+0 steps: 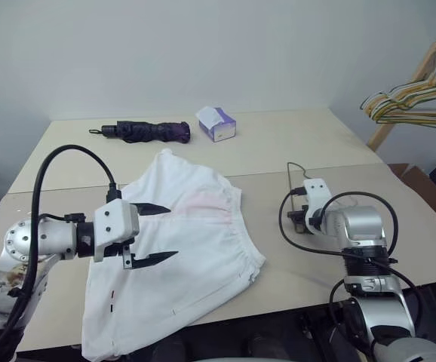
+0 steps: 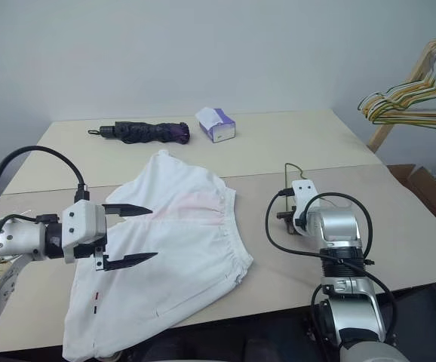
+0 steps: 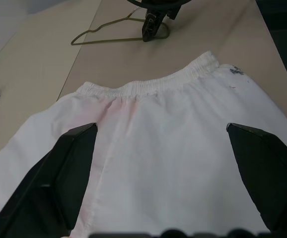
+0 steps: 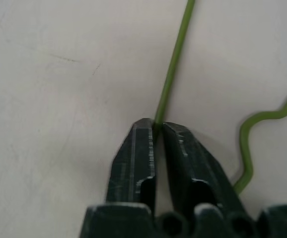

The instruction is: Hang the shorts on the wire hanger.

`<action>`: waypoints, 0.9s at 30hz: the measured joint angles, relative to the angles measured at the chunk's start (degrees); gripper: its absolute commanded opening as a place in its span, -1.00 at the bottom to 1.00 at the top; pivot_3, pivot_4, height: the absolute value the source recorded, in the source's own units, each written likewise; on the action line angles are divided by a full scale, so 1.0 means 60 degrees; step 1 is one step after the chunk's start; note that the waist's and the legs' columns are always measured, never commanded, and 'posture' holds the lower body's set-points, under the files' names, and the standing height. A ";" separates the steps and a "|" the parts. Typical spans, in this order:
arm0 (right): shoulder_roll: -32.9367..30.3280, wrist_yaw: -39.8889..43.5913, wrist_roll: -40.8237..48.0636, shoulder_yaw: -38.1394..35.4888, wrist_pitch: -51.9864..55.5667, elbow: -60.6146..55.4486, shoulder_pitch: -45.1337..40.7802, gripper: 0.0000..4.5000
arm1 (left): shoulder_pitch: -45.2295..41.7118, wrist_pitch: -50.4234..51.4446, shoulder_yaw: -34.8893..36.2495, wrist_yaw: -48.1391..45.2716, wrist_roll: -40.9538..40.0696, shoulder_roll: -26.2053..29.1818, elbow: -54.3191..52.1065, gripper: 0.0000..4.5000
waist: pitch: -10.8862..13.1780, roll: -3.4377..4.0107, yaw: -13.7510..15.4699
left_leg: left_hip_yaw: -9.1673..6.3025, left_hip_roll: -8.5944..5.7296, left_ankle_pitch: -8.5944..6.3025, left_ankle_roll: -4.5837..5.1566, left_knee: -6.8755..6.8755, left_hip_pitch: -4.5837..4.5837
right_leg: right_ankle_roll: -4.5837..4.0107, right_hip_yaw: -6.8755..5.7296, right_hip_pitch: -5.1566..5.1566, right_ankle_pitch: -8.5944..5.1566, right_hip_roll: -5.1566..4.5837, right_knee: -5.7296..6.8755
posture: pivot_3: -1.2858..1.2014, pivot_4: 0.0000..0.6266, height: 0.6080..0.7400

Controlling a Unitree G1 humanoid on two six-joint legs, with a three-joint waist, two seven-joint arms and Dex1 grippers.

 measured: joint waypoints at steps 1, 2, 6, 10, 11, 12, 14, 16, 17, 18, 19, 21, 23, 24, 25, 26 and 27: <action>-0.0005 -0.0019 -0.0004 0.0075 -0.0039 0.0003 0.0018 -0.98 | 0.0000 0.0000 -0.0023 0.0014 0.0000 -0.0003 -0.0017 1.00 | -0.0010 0.0005 -0.0010 | -0.0004 0.0003 -0.0002 0.0001 -0.0005 0.0016 | 0.0001 -0.0001 0.0013 -0.0001 0.0001 -0.0006 | 0.07 -1.00 1.00; 0.0011 -0.0049 -0.0015 0.0080 -0.0053 0.0010 0.0021 -0.98 | -0.0005 0.0000 -0.0029 0.0022 0.0002 -0.0003 -0.0017 1.00 | -0.0019 0.0003 -0.0015 | -0.0008 0.0003 -0.0002 0.0001 -0.0004 0.0017 | 0.0001 -0.0001 0.0014 -0.0001 0.0001 -0.0006 | 0.07 -1.00 1.00; -0.0033 -0.0064 -0.0020 0.0127 -0.0101 0.0034 0.0025 -0.98 | -0.0065 -0.0011 -0.0047 0.0050 0.0010 -0.0003 -0.0009 1.00 | -0.0035 -0.0003 -0.0011 | -0.0019 0.0003 -0.0002 0.0002 -0.0004 0.0015 | 0.0001 0.0000 0.0015 -0.0001 0.0001 -0.0008 | 0.07 -1.00 1.00; -0.0122 -0.0347 -0.0336 0.0553 -0.0562 -0.0248 0.0218 -0.98 | -0.0428 0.0052 -0.0084 0.0335 0.0009 -0.0228 0.0086 1.00 | -0.0032 0.0002 -0.0011 | -0.0021 0.0001 -0.0002 0.0003 0.0001 0.0011 | 0.0002 0.0003 0.0014 0.0000 0.0000 -0.0009 | 0.07 -1.00 1.00; -0.0107 -0.0479 -0.0413 0.0629 -0.0707 -0.0427 0.0335 -0.98 | -0.0581 0.0227 -0.0112 0.0565 -0.0006 -0.0363 0.0116 1.00 | -0.0025 0.0013 -0.0002 | -0.0027 -0.0001 -0.0001 0.0003 0.0003 0.0000 | 0.0002 0.0004 0.0007 0.0000 -0.0001 -0.0009 | 0.07 -1.00 1.00; -0.0101 -0.0591 -0.0521 0.0700 -0.0840 -0.0740 0.0472 -0.98 | -0.0816 0.0704 -0.0140 0.0974 -0.0012 -0.0532 0.0190 1.00 | -0.0011 0.0035 0.0011 | -0.0034 -0.0003 -0.0001 0.0004 0.0007 -0.0014 | 0.0005 0.0004 -0.0001 0.0002 -0.0001 -0.0010 | 0.06 -1.00 1.00; -0.0109 -0.0667 -0.0566 0.0781 -0.1155 -0.1498 0.0554 -0.98 | -0.1475 0.1931 -0.0103 0.2095 -0.0264 -0.1231 0.0484 1.00 | 0.0022 0.0089 0.0066 | -0.0056 -0.0010 -0.0001 0.0007 0.0009 -0.0031 | 0.0015 0.0010 -0.0017 0.0005 -0.0002 -0.0008 | 0.06 -1.00 1.00; -0.0144 -0.0535 -0.0541 0.0852 -0.1363 -0.2392 0.0525 -0.98 | -0.2188 0.3235 0.0154 0.3266 -0.0882 -0.2226 0.0788 1.00 | 0.0025 0.0094 0.0117 | -0.0076 -0.0011 0.0000 0.0007 0.0008 -0.0041 | 0.0017 0.0004 -0.0020 0.0004 0.0000 -0.0009 | 0.06 -1.00 1.00; -0.0226 -0.0415 -0.0538 0.0952 -0.1540 -0.2861 0.0499 -0.98 | -0.2522 0.3952 0.0406 0.3911 -0.1342 -0.2833 0.0949 1.00 | 0.0024 0.0093 0.0133 | -0.0081 -0.0011 -0.0003 0.0010 0.0010 -0.0045 | 0.0019 0.0002 -0.0020 0.0004 0.0001 -0.0012 | 0.06 -1.00 1.00; -0.0303 -0.0327 -0.0542 0.1059 -0.1768 -0.3209 0.0501 -0.98 | -0.2751 0.4494 0.0654 0.4439 -0.1730 -0.3330 0.1057 1.00 | 0.0023 0.0091 0.0135 | -0.0085 -0.0013 -0.0005 0.0014 0.0011 -0.0048 | 0.0021 0.0002 -0.0019 0.0004 0.0000 -0.0017 | 0.06 -1.00 1.00; -0.0425 -0.0194 -0.0560 0.1221 -0.2276 -0.3632 0.0578 -0.98 | -0.3043 0.5229 0.1038 0.5178 -0.2311 -0.4024 0.1231 1.00 | 0.0022 0.0088 0.0139 | -0.0089 -0.0015 -0.0009 0.0020 0.0014 -0.0050 | 0.0025 0.0002 -0.0016 0.0006 -0.0001 -0.0025 | 0.06 -1.00 1.00; -0.0668 0.0115 -0.0607 0.1551 -0.3503 -0.4288 0.0934 -0.98 | -0.3586 0.6296 0.1921 0.6686 -0.3754 -0.5459 0.1567 1.00 | 0.0021 0.0080 0.0160 | -0.0102 -0.0022 -0.0014 0.0028 0.0020 -0.0054 | 0.0036 -0.0001 -0.0006 0.0010 -0.0007 -0.0037 | 0.06 -1.00 1.00; -0.0662 0.0424 -0.0593 0.1808 -0.4750 -0.4674 0.1285 -0.98 | -0.3972 0.6819 0.2629 0.7921 -0.5383 -0.6392 0.1772 1.00 | 0.0021 0.0060 0.0153 | -0.0112 -0.0023 -0.0017 0.0032 0.0025 -0.0054 | 0.0039 0.0000 -0.0003 0.0011 -0.0012 -0.0039 | 0.06 -1.00 1.00; -0.0650 0.0547 -0.0578 0.1934 -0.5254 -0.4778 0.1407 -0.98 | -0.4073 0.6915 0.2844 0.8338 -0.6059 -0.6700 0.1771 1.00 | 0.0021 0.0059 0.0151 | -0.0110 -0.0026 -0.0017 0.0033 0.0026 -0.0054 | 0.0039 0.0002 -0.0002 0.0011 -0.0013 -0.0038 | 0.06 -1.00 1.00; -0.0652 0.0724 -0.0558 0.2002 -0.5786 -0.4911 0.1581 -0.98 | -0.4185 0.6940 0.2986 0.8867 -0.6869 -0.6953 0.1772 1.00 | 0.0021 0.0059 0.0134 | -0.0108 -0.0027 -0.0017 0.0033 0.0027 -0.0052 | 0.0038 0.0004 -0.0001 0.0013 -0.0014 -0.0035 | 0.06 -1.00 1.00; -0.0699 0.0884 -0.0564 0.2046 -0.6238 -0.5008 0.1729 -0.98 | -0.4253 0.6915 0.3111 0.9358 -0.7511 -0.7163 0.1761 1.00 | 0.0021 0.0058 0.0132 | -0.0107 -0.0027 -0.0017 0.0033 0.0027 -0.0046 | 0.0037 0.0007 0.0003 0.0013 -0.0014 -0.0034 | 0.06 -1.00 1.00; -0.0781 0.1047 -0.0564 0.2124 -0.6647 -0.5084 0.1854 -0.98 | -0.4287 0.6889 0.3173 0.9755 -0.7974 -0.7276 0.1749 1.00 | 0.0021 0.0056 0.0134 | -0.0107 -0.0027 -0.0016 0.0032 0.0026 -0.0040 | 0.0036 0.0007 0.0006 0.0014 -0.0013 -0.0032 | 0.06 -1.00 1.00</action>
